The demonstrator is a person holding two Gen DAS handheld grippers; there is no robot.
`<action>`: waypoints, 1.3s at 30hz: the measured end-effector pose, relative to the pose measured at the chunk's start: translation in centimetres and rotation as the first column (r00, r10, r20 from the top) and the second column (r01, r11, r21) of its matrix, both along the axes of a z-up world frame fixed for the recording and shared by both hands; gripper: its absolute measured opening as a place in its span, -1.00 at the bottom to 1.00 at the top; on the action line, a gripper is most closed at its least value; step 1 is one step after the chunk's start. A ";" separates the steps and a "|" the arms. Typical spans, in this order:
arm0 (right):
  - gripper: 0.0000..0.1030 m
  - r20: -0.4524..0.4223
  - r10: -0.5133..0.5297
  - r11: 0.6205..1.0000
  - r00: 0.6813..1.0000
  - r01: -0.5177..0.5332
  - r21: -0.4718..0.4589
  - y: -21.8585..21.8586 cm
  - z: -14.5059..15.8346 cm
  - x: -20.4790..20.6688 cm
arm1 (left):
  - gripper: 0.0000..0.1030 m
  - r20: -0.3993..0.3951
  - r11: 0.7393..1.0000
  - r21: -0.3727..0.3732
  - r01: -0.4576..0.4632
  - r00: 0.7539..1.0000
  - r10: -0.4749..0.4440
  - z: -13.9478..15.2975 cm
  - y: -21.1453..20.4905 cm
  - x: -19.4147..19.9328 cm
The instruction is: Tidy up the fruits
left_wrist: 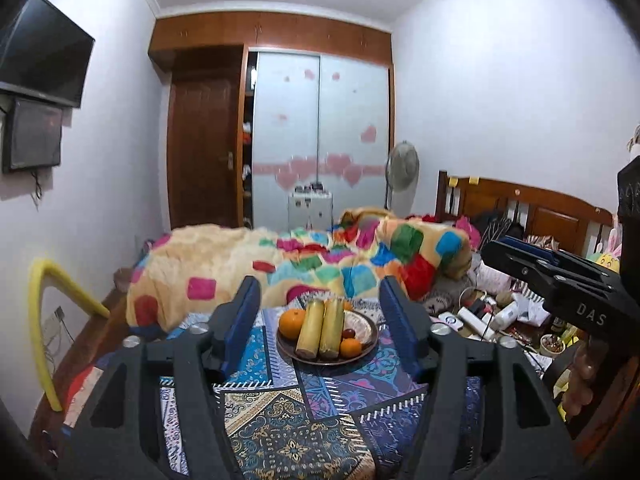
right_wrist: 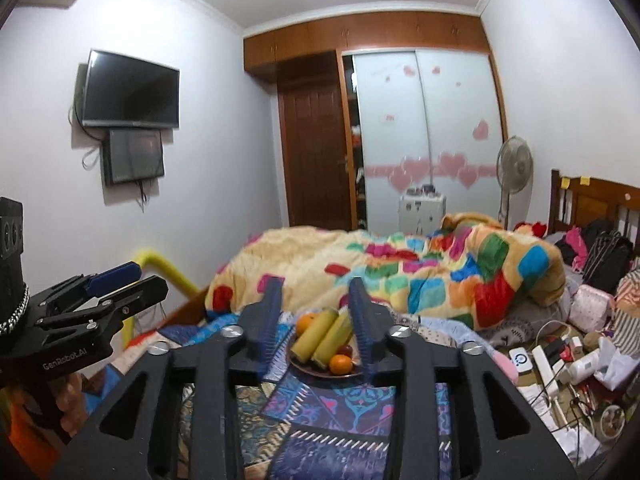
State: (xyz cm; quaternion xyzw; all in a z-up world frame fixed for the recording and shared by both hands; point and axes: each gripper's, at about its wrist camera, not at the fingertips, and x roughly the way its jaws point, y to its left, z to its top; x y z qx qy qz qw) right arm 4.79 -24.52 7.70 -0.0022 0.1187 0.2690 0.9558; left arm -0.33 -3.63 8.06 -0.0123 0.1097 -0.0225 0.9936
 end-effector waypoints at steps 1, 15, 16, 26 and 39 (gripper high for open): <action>-0.16 0.013 -0.006 1.000 1.000 0.006 0.005 -0.2 0.1 -0.6 | 0.33 0.016 1.000 0.005 -0.002 1.000 0.002 0.2 -0.2 -0.8; 0.95 0.116 -0.107 0.994 0.987 0.107 0.012 -1.2 0.4 -4.8 | 0.91 0.077 0.999 0.024 -0.021 0.997 0.019 0.9 -1.3 -5.4; 1.00 0.122 -0.114 0.993 0.986 0.114 0.012 -1.3 0.3 -5.1 | 0.93 0.079 0.999 0.025 -0.022 0.997 0.020 0.8 -1.3 -5.5; 1.00 0.152 -0.128 0.991 0.980 0.131 -0.007 -1.1 0.1 -6.5 | 0.99 0.081 0.999 0.019 -0.026 0.996 0.024 0.6 -1.4 -6.0; 1.00 0.151 -0.127 0.992 0.980 0.129 -0.002 -1.1 0.1 -6.6 | 0.99 0.082 0.999 0.018 -0.027 0.996 0.025 0.6 -1.5 -6.1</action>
